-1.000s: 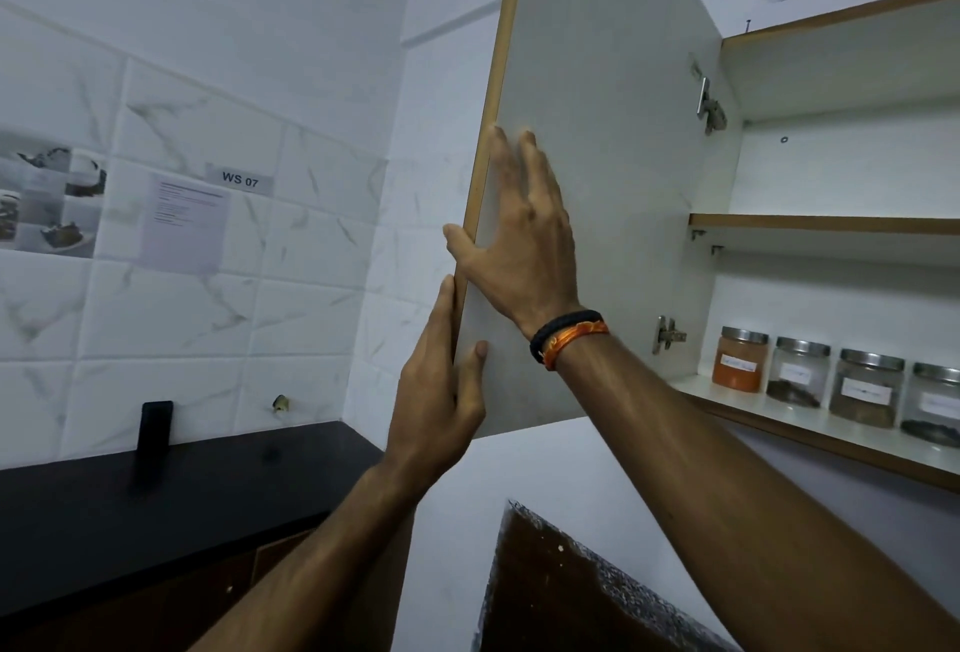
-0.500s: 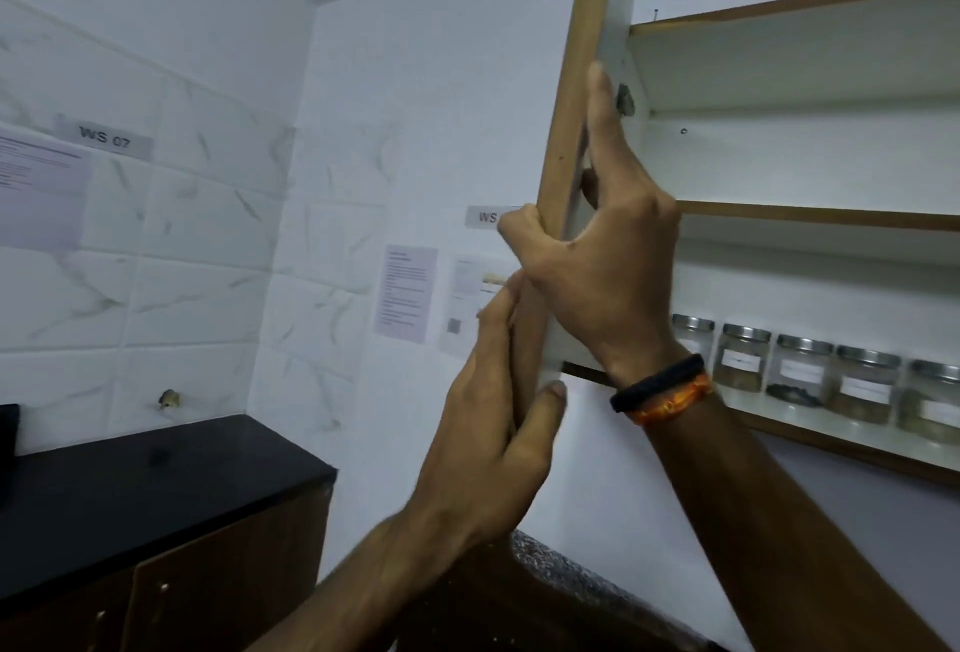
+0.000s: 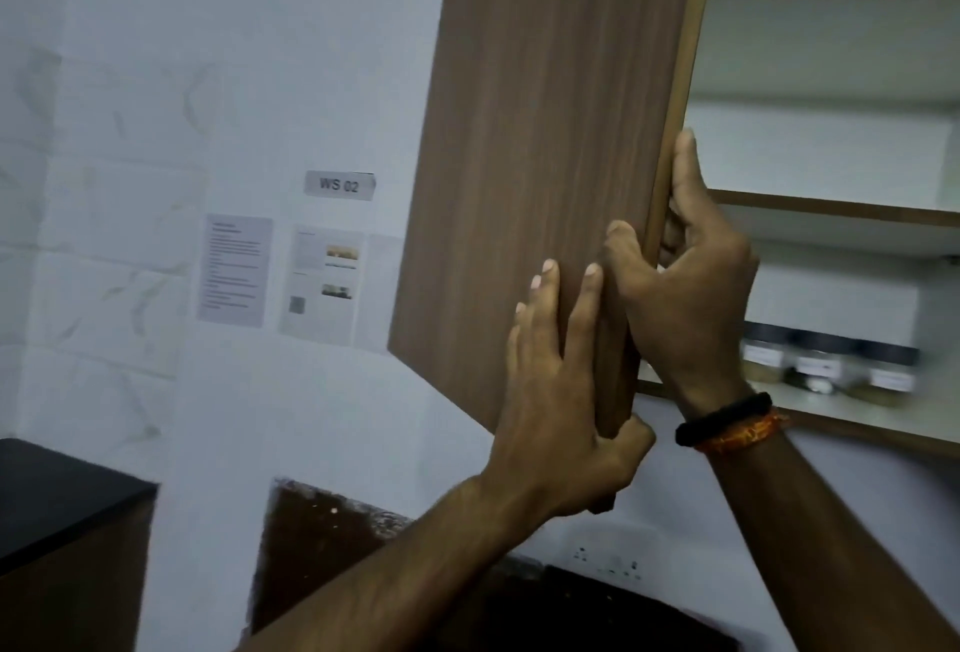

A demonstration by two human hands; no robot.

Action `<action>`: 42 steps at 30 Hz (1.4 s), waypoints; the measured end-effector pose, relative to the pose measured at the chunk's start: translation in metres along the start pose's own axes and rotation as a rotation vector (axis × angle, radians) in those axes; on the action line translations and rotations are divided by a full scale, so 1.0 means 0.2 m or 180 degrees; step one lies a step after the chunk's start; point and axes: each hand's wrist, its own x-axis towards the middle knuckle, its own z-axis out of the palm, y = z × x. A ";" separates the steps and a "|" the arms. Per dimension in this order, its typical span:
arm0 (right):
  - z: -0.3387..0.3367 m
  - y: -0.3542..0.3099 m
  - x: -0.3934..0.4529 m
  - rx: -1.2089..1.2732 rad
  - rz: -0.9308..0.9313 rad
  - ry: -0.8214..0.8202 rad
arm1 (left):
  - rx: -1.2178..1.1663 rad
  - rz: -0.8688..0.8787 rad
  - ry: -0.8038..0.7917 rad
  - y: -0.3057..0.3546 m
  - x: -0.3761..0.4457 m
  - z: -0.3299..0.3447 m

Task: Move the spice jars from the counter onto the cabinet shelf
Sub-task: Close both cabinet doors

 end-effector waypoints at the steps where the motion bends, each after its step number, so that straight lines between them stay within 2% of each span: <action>1: -0.02 0.04 0.00 -0.0064 0.0047 0.0008 | 0.0073 0.0007 0.0021 0.00 0.02 0.06; 9: -0.17 0.39 0.02 -0.0524 0.0375 -0.0277 | 0.0721 0.0019 0.0141 -0.05 0.14 0.49; 13: -0.18 0.53 0.02 -0.1121 0.0123 -0.0356 | 0.1104 0.0058 0.0022 -0.12 0.19 0.66; 16: -0.17 0.65 0.01 -0.1793 -0.0142 -0.0757 | 0.1252 0.0214 -0.0249 -0.23 0.23 0.73; 21: -0.14 0.86 0.02 -0.2659 -0.0248 -0.1242 | 0.1624 0.0542 -0.0593 -0.39 0.30 0.77; 25: -0.13 1.00 0.05 -0.3311 -0.0512 -0.1807 | 0.2017 0.0614 -0.0886 -0.47 0.34 0.79; 31: -0.10 1.15 0.08 -0.3291 -0.0375 -0.2083 | 0.2361 0.0579 -0.1261 -0.57 0.39 0.85; 42: -0.04 1.33 0.05 -0.3161 0.0013 -0.2393 | 0.2467 0.0503 -0.1664 -0.66 0.47 0.90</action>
